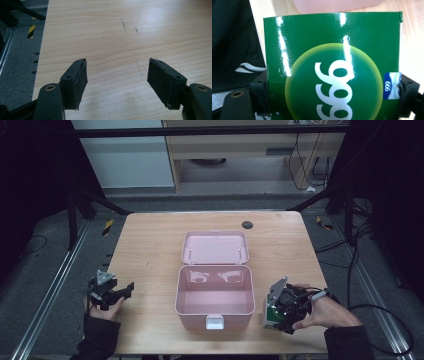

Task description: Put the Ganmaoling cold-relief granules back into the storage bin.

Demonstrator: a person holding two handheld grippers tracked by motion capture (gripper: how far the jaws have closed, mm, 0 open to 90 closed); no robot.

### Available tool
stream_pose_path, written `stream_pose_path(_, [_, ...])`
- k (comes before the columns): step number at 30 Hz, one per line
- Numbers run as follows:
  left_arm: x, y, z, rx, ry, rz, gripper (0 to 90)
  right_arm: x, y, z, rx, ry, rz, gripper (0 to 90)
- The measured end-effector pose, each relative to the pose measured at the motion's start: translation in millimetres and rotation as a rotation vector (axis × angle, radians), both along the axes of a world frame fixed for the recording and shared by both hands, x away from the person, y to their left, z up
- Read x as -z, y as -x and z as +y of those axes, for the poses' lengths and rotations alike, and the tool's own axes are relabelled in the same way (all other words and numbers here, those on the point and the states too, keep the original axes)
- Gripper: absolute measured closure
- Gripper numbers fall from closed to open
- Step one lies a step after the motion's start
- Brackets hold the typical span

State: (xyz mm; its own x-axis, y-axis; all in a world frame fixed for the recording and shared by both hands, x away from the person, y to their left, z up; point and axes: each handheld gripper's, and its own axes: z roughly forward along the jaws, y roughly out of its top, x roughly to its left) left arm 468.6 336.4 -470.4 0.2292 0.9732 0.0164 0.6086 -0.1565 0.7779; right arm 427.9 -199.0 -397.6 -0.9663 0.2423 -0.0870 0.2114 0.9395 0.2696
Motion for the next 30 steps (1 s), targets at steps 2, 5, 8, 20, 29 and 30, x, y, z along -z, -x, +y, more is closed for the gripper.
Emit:
stream_pose_path(2, [0.0, 0.0, -0.1, 0.000, 0.000, 0.001, 31.7, -5.7, 0.7, -1.7, 0.006, -0.005, -0.004, 15.8])
stream_pose_path(5, [0.0, -0.1, -0.5, 0.002, -0.002, 0.001, 31.7, -14.1, 1.0, -4.1, 0.012, -0.016, -0.010, 15.8])
stream_pose_path(8, [0.1, -0.1, -0.5, 0.002, -0.002, 0.002, 31.7, -20.1, 1.2, -5.6, 0.019, -0.029, -0.017, 15.8])
stream_pose_path(20, [0.4, -0.3, -0.4, 0.002, 0.000, 0.003, 31.6, -56.5, -1.1, -3.9, 0.018, -0.047, -0.036, 15.9])
stream_pose_path(29, [0.4, -0.4, 0.2, 0.002, 0.001, 0.004, 31.6, -77.9, -7.8, 5.3, 0.004, -0.052, -0.062, 16.0])
stream_pose_path(30, [0.4, -0.4, 0.1, 0.002, 0.001, 0.004, 31.6, -80.7, -8.7, 6.6, 0.001, -0.053, -0.063, 16.0])
